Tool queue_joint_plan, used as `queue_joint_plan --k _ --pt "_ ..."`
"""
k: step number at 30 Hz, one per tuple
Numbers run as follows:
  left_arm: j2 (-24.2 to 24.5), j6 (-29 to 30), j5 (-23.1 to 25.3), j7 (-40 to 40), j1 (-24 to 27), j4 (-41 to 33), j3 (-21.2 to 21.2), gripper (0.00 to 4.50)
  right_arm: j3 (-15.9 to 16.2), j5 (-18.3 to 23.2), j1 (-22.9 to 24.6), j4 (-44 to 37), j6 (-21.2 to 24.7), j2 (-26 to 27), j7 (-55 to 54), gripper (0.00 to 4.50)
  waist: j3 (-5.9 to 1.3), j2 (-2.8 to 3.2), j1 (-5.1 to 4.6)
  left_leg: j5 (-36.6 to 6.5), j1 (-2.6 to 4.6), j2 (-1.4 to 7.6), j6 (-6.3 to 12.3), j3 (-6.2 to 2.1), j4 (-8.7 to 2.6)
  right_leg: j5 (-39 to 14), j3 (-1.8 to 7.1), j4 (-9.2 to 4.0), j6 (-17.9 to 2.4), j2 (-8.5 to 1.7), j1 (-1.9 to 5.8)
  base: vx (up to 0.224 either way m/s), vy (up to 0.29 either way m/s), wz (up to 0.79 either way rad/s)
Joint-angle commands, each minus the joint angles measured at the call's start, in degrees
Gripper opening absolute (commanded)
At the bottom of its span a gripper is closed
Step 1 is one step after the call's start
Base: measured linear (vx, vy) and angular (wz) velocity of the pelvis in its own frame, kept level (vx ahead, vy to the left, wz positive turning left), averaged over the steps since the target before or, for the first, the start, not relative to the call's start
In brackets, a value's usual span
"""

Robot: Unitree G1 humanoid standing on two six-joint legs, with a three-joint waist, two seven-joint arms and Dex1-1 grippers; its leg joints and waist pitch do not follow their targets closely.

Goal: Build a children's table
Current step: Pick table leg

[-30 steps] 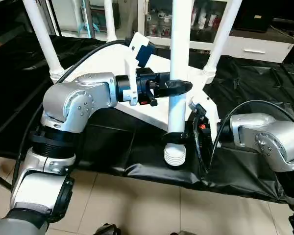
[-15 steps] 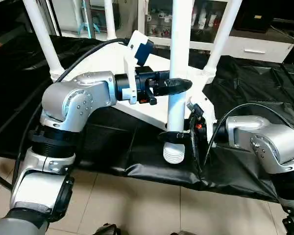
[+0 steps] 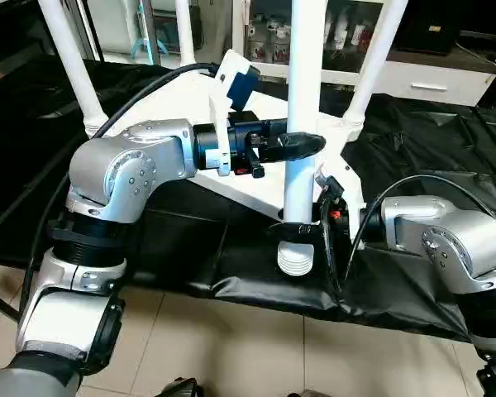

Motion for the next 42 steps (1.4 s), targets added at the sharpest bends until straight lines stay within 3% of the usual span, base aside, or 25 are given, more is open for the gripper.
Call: queue_joint_plan --k 1,4,5,8,14,17,19,20,21,22,23,24,25,26,27,28,29,30,32,35,37,39,40,42 --pt "0.2 0.1 -0.1 -0.7 -1.2 -1.8 -0.3 1.75 -0.7 -0.6 0.1 0.0 -0.4 -0.3 -0.5 1.93 -4.7 0.27 0.09 -10.8 1.33 0.57 -2.68 -0.52 -4.3 -10.1 1.41 -3.35 -12.2 -1.74 3.08 0.0 0.0 0.0" --pt "0.1 0.3 -0.1 -0.3 -1.2 -1.7 -0.1 1.75 -0.9 -0.6 0.1 0.2 -0.6 -0.1 -0.8 1.91 -4.66 0.23 0.07 -10.9 1.27 0.56 -2.72 -0.53 -4.33 -10.1 1.4 -3.36 -12.2 -1.71 3.09 0.0 0.0 0.0" --pt "-0.5 1.3 -0.2 1.3 -1.5 -0.6 0.7 2.31 -1.5 -0.8 0.2 0.4 -0.9 0.4 -1.5 1.89 -4.64 0.32 0.05 -11.1 1.28 0.54 -2.76 -0.53 -4.32 -10.4 1.4 -3.36 -12.2 -1.69 3.08 0.0 0.0 0.0" --pt "-1.6 1.4 -0.6 3.3 -1.7 1.1 2.7 2.67 -2.4 -1.2 0.4 0.4 -1.5 0.8 -2.6 1.87 -4.66 0.49 0.07 -11.3 1.31 0.51 -3.04 -0.56 -4.31 -10.6 1.38 -3.44 -12.2 -1.69 3.06 0.0 0.0 0.0" --pt "-1.6 1.3 -1.3 4.5 0.0 1.5 5.1 3.26 -8.8 -2.7 -0.4 3.5 -4.1 3.5 -11.0 1.87 -4.74 0.4 -0.02 -11.2 1.36 0.37 -3.44 -0.51 -4.31 -10.9 1.34 -3.58 -11.8 -1.65 2.95 0.0 0.0 0.0" --pt "-1.9 -1.2 -0.8 5.9 3.3 0.5 6.5 3.4 -14.4 -3.3 -0.3 6.2 -6.9 5.6 -17.8 1.86 -4.8 0.57 -0.09 -11.0 1.34 0.39 -3.6 -0.53 -4.34 -10.1 1.29 -3.53 -12.0 -1.63 2.94 0.0 0.0 0.0" --pt "-2.6 -2.3 -0.5 7.4 4.4 0.2 7.6 3.41 -15.9 -4.0 -0.1 6.6 -8.7 6.2 -20.0 1.86 -4.87 0.62 -0.14 -10.4 1.25 0.35 -3.48 -0.47 -4.3 -9.0 1.31 -3.39 -12.0 -1.55 2.98 0.0 0.0 0.0" --pt "-3.9 -4.1 1.2 12.1 6.8 -0.3 9.6 3.41 -18.0 -5.5 0.4 6.7 -11.3 7.2 -24.1 1.86 -4.81 2.16 -0.25 -10.6 1.29 0.3 -3.82 -0.58 -4.28 -8.3 1.24 -3.47 -11.8 -1.47 2.85 0.0 0.0 0.0" --pt "-5.5 -6.6 4.2 18.4 10.1 -0.8 11.3 3.41 -19.8 -7.5 2.0 5.2 -14.9 8.2 -27.9 1.86 -4.82 1.87 -0.47 -11.0 1.31 0.47 -3.93 -0.55 -4.29 -7.7 1.2 -3.67 -11.6 -1.38 2.89 0.0 0.0 0.0" --pt "-5.8 -8.9 6.6 20.8 11.6 -1.1 11.0 3.41 -20.6 -8.0 2.7 4.3 -17.2 8.9 -28.9 1.86 -4.83 1.19 -0.62 -11.5 1.18 0.13 -3.46 -0.45 -4.24 -8.5 1.11 -3.84 -11.0 -1.25 3.22 0.0 0.0 0.0" --pt "-6.0 -13.3 12.0 25.6 15.3 -2.1 9.8 3.41 -21.7 -9.3 4.7 1.6 -21.1 10.2 -31.0 1.86 -4.94 1.4 -0.58 -11.2 0.99 0.49 -2.47 -0.61 -4.41 -9.2 1.27 -4.16 -9.3 -1.47 3.31 0.0 0.0 0.0" --pt "-6.0 -13.3 12.0 25.6 15.3 -2.1 9.8 3.41 -21.7 -9.3 4.7 1.6 -21.1 10.2 -31.0 1.86 -5.04 1.42 -0.63 -10.5 0.95 0.23 -2.2 -0.59 -4.3 -9.4 1.18 -4.04 -8.6 -1.33 3.38 0.0 0.0 0.0" --pt "-6.5 -15.9 14.9 28.5 18.6 -3.5 9.7 3.41 -21.7 -10.0 6.7 -1.3 -20.7 10.3 -31.7 1.86 -5.21 1.56 -0.64 -10.0 1.06 0.17 -1.91 -0.59 -4.28 -9.4 1.21 -3.97 -8.3 -1.26 3.34 0.0 0.0 0.0" --pt "-6.4 -19.5 20.2 33.2 24.8 -7.7 8.4 3.41 -23.3 -8.7 10.7 -6.8 -18.0 12.5 -33.8 1.86 -5.09 1.29 -0.54 -9.1 0.83 0.56 -1.15 -0.73 -4.52 -9.0 1.24 -4.0 -7.6 -1.3 3.41 0.0 0.0 0.0" --pt "-6.4 -19.5 20.3 33.2 24.9 -7.8 8.4 3.41 -23.3 -8.7 10.8 -6.9 -18.0 12.6 -33.9 1.86 -5.06 1.39 -0.7 -8.8 0.74 0.66 -0.89 -0.76 -4.58 -8.8 1.27 -4.02 -7.3 -1.26 3.39 0.0 0.0 0.0" --pt "-5.3 -22.9 24.7 35.8 28.2 -9.6 6.7 3.41 -23.6 -7.1 13.6 -10.8 -17.4 14.6 -34.2 1.86 -5.22 1.25 -0.66 -8.4 0.88 0.73 -0.35 -0.82 -4.61 -8.4 1.23 -4.01 -6.9 -1.2 3.23 0.0 0.0 0.0" --pt "-5.4 -27.3 28.6 38.6 33.4 -12.2 6.0 3.41 -22.5 -5.8 17.8 -15.8 -16.7 17.4 -35.7 1.86 -5.11 0.98 -0.97 -8.5 0.74 0.65 0.1 -0.7 -4.59 -8.7 1.28 -4.19 -6.6 -1.11 3.07 0.0 0.0 0.0" --pt "-6.2 -28.7 29.1 39.3 36.0 -13.4 6.7 3.41 -20.2 -7.0 20.3 -17.4 -17.3 17.3 -35.7 1.86 -4.78 1.11 -1.12 -10.5 0.72 0.8 -0.02 -0.73 -4.99 -11.7 1.24 -4.58 -5.9 -1.21 2.86 0.0 0.0 0.0" --pt "-7.1 -29.7 29.1 39.9 37.8 -14.2 7.3 3.41 -18.1 -8.4 22.0 -18.0 -18.4 16.8 -35.8 1.86 -4.34 1.12 -1.6 -15.6 1.1 0.84 -1.76 -0.83 -5.46 -19.2 1.2 -5.26 -4.8 -1.1 2.25 0.0 0.0 0.0" --pt "-9.2 -31.7 29.6 41.9 40.4 -15.6 7.0 3.41 -15.3 -11.9 25.2 -16.5 -23.4 17.4 -36.7 1.86 -3.84 1.34 -1.88 -22.5 1.91 0.66 -2.92 -0.89 -5.44 -27.6 1.2 -6.6 -2.5 -1.13 1.03 0.0 0.0 0.0" --pt "-10.3 -35.0 30.6 42.9 40.9 -15.1 6.1 3.41 -15.0 -13.8 26.0 -15.8 -24.5 18.7 -37.6 1.86 -3.63 0.97 -2.2 -24.3 1.51 0.35 -2.81 -1.27 -5.61 -31.9 0.92 -7.16 0.1 -1.12 1.06 0.0 0.0 0.0" --pt "-10.1 -37.2 32.1 43.3 41.0 -14.0 5.1 3.41 -14.5 -14.4 25.8 -15.3 -24.5 19.4 -37.7 1.86 -3.6 1.04 -2.41 -25.8 1.64 0.3 -2.96 -1.54 -5.81 -34.1 0.69 -7.33 1.6 -1.16 1.2 0.0 0.0 0.0" --pt "-9.9 -37.5 32.7 43.5 41.0 -13.8 4.8 3.41 -14.4 -14.3 25.7 -15.2 -24.4 19.6 -37.7 1.86 -3.53 1.16 -2.75 -29.0 2.08 0.27 -3.27 -1.9 -6.01 -36.8 0.34 -7.59 2.7 -1.13 1.4 0.0 0.0 0.0" --pt "-9.2 -39.2 34.9 43.7 40.9 -12.9 3.9 3.41 -13.4 -13.8 25.1 -13.9 -24.9 19.8 -37.5 1.86 -3.2 1.64 -3.59 -35.3 3.64 0.26 -3.27 -2.39 -6.22 -39.9 -0.78 -8.34 2.9 -0.46 1.44 0.0 0.0 0.0"
